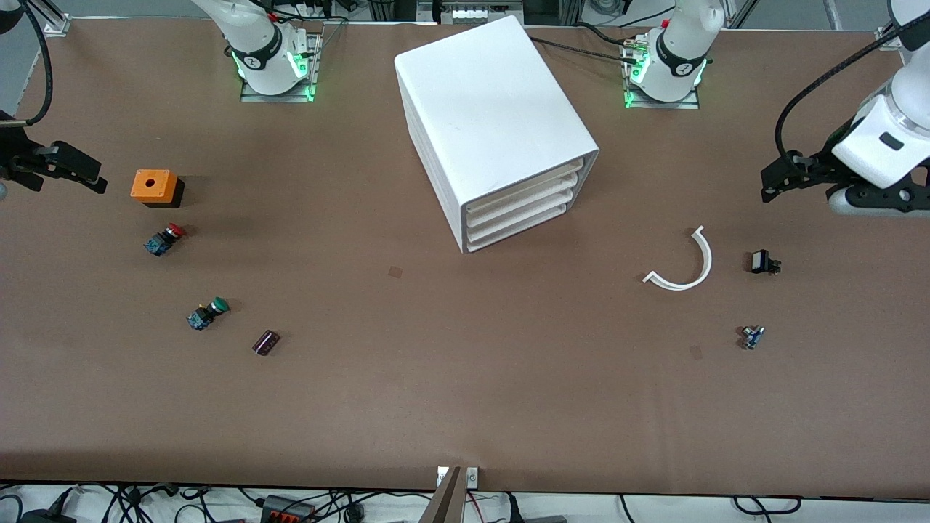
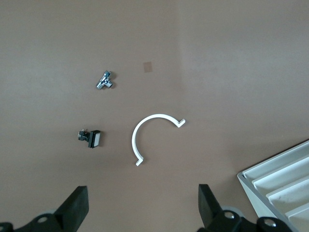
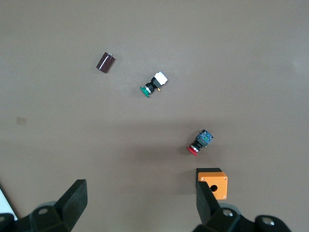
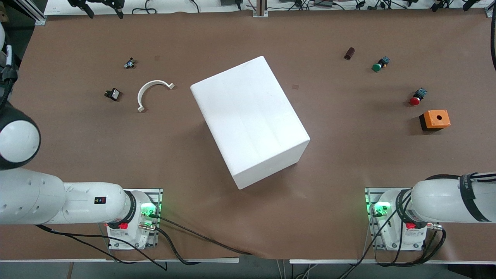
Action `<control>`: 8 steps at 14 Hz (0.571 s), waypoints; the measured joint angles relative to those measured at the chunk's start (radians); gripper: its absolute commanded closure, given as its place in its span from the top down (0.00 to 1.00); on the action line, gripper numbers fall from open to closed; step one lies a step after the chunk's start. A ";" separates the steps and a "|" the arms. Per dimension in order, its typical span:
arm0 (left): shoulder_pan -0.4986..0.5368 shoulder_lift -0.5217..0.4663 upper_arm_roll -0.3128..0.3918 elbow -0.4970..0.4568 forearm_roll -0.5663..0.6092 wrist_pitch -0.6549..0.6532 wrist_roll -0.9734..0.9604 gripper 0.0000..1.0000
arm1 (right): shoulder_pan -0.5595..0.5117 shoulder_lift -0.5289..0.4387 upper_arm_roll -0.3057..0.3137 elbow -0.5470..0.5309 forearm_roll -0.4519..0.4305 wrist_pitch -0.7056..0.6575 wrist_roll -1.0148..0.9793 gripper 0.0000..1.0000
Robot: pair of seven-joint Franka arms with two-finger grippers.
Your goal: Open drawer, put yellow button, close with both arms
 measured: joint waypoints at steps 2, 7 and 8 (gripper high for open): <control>-0.002 -0.020 0.007 -0.026 0.000 0.000 0.000 1.00 | 0.000 0.000 0.002 0.000 0.000 0.000 0.000 1.00; -0.018 -0.022 0.010 -0.025 0.000 -0.070 0.001 1.00 | 0.001 0.002 0.004 -0.008 0.000 0.000 0.000 1.00; -0.018 -0.022 0.010 -0.025 -0.001 -0.071 0.002 1.00 | 0.001 0.002 0.004 -0.010 0.000 0.000 0.000 1.00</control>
